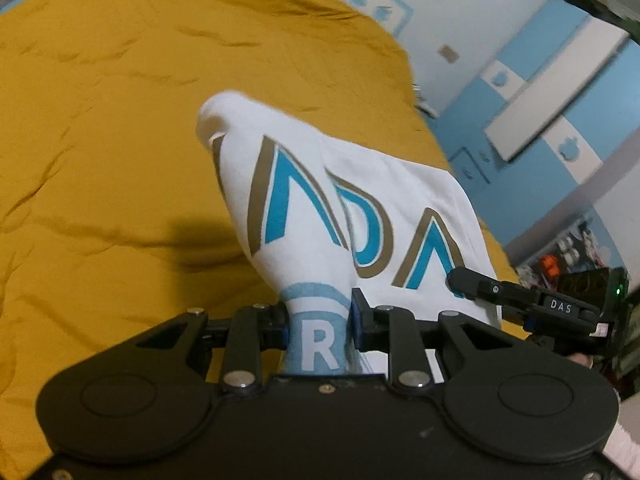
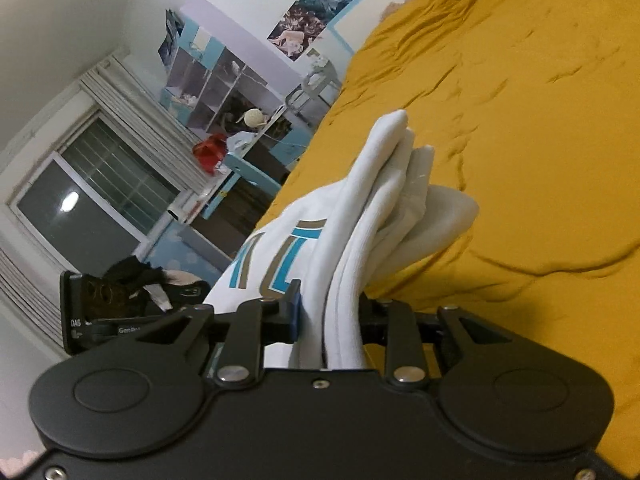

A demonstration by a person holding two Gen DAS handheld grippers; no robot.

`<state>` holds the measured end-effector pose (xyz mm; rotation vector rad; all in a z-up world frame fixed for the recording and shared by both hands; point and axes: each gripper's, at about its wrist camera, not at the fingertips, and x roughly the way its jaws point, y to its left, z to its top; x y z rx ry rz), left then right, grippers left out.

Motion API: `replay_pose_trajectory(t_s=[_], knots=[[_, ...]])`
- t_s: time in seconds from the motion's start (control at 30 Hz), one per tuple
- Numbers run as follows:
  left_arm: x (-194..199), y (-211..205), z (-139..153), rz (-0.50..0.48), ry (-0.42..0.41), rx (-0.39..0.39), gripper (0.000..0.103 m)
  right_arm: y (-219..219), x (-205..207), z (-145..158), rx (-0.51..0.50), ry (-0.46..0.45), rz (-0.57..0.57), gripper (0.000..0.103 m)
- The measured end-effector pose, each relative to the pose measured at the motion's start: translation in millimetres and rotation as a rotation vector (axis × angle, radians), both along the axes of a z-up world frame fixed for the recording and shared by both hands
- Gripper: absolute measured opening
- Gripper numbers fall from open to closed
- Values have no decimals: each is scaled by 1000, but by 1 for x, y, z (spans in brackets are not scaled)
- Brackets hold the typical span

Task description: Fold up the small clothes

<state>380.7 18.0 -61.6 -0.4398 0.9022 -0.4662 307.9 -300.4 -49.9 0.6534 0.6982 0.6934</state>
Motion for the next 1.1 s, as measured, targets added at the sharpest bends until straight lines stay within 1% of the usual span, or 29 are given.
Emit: replay_pose_trajectory(t_s=[0.07, 0.13, 0.17, 0.2, 0.23, 0.27, 0.3, 0.33, 0.37, 0.4, 0.43, 0.47, 0.53, 0.57, 0.6, 0.63, 0.7, 0.73, 0.8, 0.83, 0.87, 0.9, 0.97, 1.0, 1.03, 1.1], knots=[[11, 18, -35, 20, 67, -17, 26, 11, 15, -26, -8, 54, 1, 24], [21, 32, -80, 29, 156, -32, 28, 20, 27, -61, -53, 118, -8, 24], [25, 36, -105, 29, 202, -21, 35, 24, 34, -81, -79, 157, -10, 24], [25, 42, -125, 46, 220, -12, 43, 25, 39, -102, -117, 188, -16, 25], [20, 50, -138, 49, 202, -66, 47, 22, 41, -116, -123, 199, -33, 27], [15, 58, -145, 59, 180, -126, 49, 16, 40, -126, -85, 212, -45, 31], [10, 64, -148, 67, 179, -167, 50, 6, 40, -135, -14, 230, -52, 32], [7, 70, -148, 65, 184, -191, 53, 0, 40, -138, 25, 242, -55, 32], [3, 73, -145, 60, 185, -195, 57, -5, 39, -137, 41, 243, -50, 37], [-2, 76, -141, 60, 183, -180, 60, -8, 37, -133, 32, 240, -46, 42], [-10, 78, -133, 58, 182, -156, 65, -10, 34, -127, 15, 239, -47, 43], [-18, 79, -127, 50, 178, -136, 73, -14, 31, -121, 6, 240, -39, 48], [-41, 80, -114, 38, 166, -102, 82, -24, 19, -107, -5, 236, -27, 52], [-54, 77, -110, 33, 162, -96, 84, -27, 10, -98, -13, 231, -17, 56], [-65, 66, -107, 23, 167, -100, 84, -25, 1, -91, -25, 226, -5, 58], [-77, 60, -107, 17, 183, -105, 86, -27, -12, -85, -43, 219, 5, 59], [-93, 53, -113, 13, 223, -101, 87, -33, -29, -81, -90, 223, 7, 66], [-102, 49, -116, 16, 227, -99, 87, -35, -37, -84, -105, 229, 0, 66], [-109, 43, -120, 27, 194, -78, 87, -41, -47, -94, -98, 270, 5, 67], [-111, 42, -122, 36, 191, -85, 89, -42, -51, -101, -80, 310, 15, 67], [-110, 43, -124, 47, 193, -109, 91, -38, -52, -106, -65, 336, 34, 67], [-104, 35, -123, 60, 201, -129, 91, -34, -55, -109, -60, 336, 49, 67], [-99, 32, -124, 85, 218, -157, 90, -25, -60, -108, -81, 309, 35, 69], [-95, 27, -123, 100, 226, -172, 89, -21, -59, -109, -73, 312, 30, 69], [-93, 27, -125, 115, 234, -186, 88, -17, -58, -111, -63, 320, 29, 69], [-89, 25, -124, 117, 241, -194, 78, -10, -57, -112, -68, 332, 12, 68]])
